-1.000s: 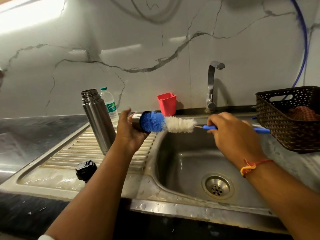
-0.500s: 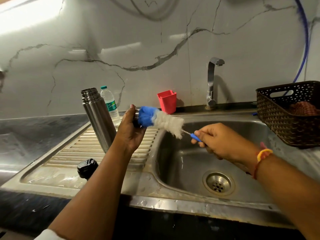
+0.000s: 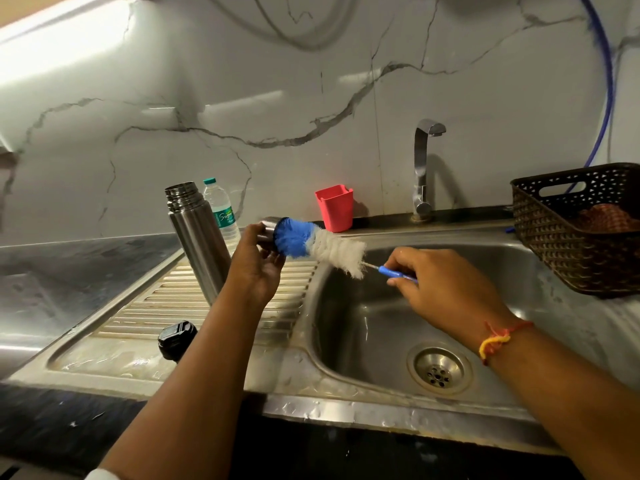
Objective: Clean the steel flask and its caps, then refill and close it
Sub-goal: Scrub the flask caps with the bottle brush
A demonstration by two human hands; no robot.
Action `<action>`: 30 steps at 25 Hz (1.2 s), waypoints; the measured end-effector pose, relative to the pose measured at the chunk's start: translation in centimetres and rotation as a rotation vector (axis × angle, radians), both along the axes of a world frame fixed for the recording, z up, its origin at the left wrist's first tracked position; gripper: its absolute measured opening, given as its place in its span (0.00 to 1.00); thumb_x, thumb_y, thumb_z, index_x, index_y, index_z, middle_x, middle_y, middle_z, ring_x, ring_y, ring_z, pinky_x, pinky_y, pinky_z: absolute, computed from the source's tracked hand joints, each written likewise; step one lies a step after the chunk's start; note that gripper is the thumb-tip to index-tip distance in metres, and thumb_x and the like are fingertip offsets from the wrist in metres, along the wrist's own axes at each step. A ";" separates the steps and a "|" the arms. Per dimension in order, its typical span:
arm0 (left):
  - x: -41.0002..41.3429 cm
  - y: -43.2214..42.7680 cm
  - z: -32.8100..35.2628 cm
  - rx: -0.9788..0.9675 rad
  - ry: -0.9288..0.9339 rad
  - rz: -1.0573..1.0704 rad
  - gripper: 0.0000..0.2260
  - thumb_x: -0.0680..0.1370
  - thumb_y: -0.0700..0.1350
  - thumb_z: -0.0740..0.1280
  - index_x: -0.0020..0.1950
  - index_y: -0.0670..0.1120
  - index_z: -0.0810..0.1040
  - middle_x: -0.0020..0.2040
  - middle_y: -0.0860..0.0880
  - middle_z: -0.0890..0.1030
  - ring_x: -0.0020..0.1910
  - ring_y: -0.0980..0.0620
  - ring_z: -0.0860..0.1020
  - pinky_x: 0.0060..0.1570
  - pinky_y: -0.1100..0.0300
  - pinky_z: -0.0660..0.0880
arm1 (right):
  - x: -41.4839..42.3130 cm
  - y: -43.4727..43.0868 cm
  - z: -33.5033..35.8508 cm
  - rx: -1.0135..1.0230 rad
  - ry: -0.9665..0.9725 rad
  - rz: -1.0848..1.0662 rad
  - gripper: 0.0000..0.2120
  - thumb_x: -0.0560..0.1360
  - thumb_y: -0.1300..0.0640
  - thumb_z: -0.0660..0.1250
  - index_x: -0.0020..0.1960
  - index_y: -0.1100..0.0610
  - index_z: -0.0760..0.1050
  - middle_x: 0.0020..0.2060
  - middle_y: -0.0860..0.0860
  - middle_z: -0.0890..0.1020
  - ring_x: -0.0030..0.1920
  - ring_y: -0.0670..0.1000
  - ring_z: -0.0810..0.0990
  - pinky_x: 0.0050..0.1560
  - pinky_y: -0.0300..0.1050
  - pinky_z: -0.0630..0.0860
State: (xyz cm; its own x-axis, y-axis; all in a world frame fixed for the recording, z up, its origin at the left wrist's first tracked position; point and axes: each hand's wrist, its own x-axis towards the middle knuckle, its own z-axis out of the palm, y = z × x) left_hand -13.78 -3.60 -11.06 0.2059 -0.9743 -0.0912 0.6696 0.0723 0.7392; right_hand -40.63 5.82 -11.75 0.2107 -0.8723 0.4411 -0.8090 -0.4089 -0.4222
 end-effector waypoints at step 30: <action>0.5 0.7 0.5 -0.024 0.023 -0.175 0.18 0.81 0.53 0.65 0.62 0.40 0.76 0.57 0.40 0.84 0.63 0.39 0.81 0.63 0.43 0.78 | -1.0 -1.2 -0.3 -0.082 0.176 -0.140 0.08 0.79 0.50 0.63 0.55 0.50 0.79 0.44 0.48 0.78 0.42 0.49 0.76 0.45 0.51 0.78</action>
